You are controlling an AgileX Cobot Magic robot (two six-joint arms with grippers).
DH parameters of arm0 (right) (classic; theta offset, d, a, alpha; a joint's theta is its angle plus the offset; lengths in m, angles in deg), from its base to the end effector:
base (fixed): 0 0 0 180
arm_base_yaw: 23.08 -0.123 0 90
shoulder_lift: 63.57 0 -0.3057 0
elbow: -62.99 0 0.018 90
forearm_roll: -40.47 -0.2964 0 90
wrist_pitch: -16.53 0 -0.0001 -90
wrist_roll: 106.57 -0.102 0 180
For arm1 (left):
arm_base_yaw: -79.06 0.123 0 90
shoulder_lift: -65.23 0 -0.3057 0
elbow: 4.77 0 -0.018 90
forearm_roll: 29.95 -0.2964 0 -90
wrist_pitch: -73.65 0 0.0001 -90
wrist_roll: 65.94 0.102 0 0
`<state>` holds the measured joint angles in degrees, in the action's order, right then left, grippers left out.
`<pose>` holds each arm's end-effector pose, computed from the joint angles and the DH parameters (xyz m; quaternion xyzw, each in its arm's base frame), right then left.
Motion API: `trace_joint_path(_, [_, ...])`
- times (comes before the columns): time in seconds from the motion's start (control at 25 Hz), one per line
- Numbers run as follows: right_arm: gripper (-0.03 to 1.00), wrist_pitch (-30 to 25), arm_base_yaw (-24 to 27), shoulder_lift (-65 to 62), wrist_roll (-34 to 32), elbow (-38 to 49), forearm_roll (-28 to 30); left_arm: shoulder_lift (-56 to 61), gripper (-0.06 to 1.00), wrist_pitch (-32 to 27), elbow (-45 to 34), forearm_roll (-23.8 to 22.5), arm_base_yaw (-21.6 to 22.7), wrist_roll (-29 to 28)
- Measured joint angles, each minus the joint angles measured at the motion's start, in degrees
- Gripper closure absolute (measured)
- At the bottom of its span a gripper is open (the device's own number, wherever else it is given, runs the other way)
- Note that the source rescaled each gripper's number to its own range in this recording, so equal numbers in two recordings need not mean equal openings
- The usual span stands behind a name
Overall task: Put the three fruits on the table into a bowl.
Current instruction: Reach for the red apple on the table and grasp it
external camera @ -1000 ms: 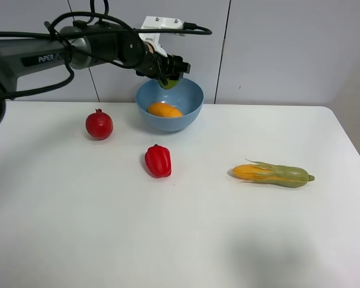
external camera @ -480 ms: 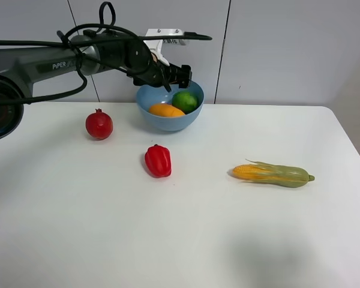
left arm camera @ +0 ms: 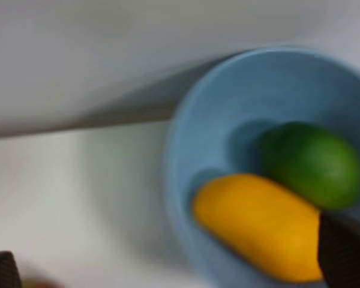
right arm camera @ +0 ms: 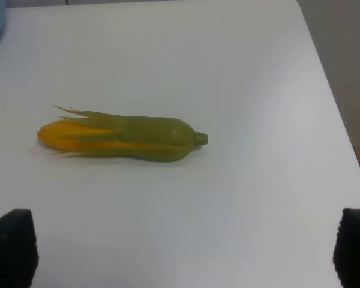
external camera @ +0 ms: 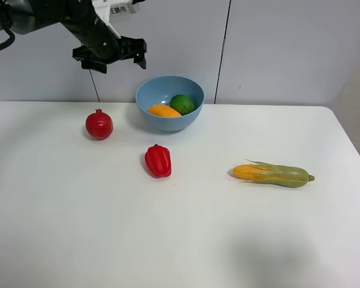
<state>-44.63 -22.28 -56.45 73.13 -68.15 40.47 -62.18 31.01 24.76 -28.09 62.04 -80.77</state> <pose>0.0230 -0.0003 0.2950 0.0082 0.8532 -0.0023 0.5215 0.5220 -0.1621 0.2643 0.0105 0.9411 -0.1065 0.3208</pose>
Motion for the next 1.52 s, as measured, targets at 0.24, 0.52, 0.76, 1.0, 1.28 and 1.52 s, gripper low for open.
trace_joint_path(0.24, [-0.03, 0.0, 0.0, 0.0, 0.0, 0.0, 0.0, 0.1, -0.03, 1.7, -9.8, 1.7, 4.1, -0.2])
trace_joint_path(0.52, [-0.03, 0.0, 0.0, 0.0, 0.0, 0.0, 0.0, 0.1, -0.03, 8.8, -18.8, 1.7, 5.6, 0.4])
trace_joint_path(0.76, [-0.03, 0.0, 0.0, 0.0, 0.0, 0.0, 0.0, 0.1, -0.03, 12.1, -21.8, 0.7, 6.7, 1.8])
trace_joint_path(1.0, [-0.03, 0.0, 0.0, 0.0, 0.0, 0.0, 0.0, -0.3, -0.03, 14.0, -21.8, -1.1, 7.8, 2.9])
trace_joint_path(1.28, [-0.03, 0.0, 0.0, 0.0, 0.0, 0.0, 0.0, -1.2, -0.03, 15.1, -21.8, -1.1, 8.0, 2.9])
trace_joint_path(1.52, [-0.03, 0.0, 0.0, 0.0, 0.0, 0.0, 0.0, -4.8, -0.03, 15.7, -21.8, -0.3, 8.1, 3.1])
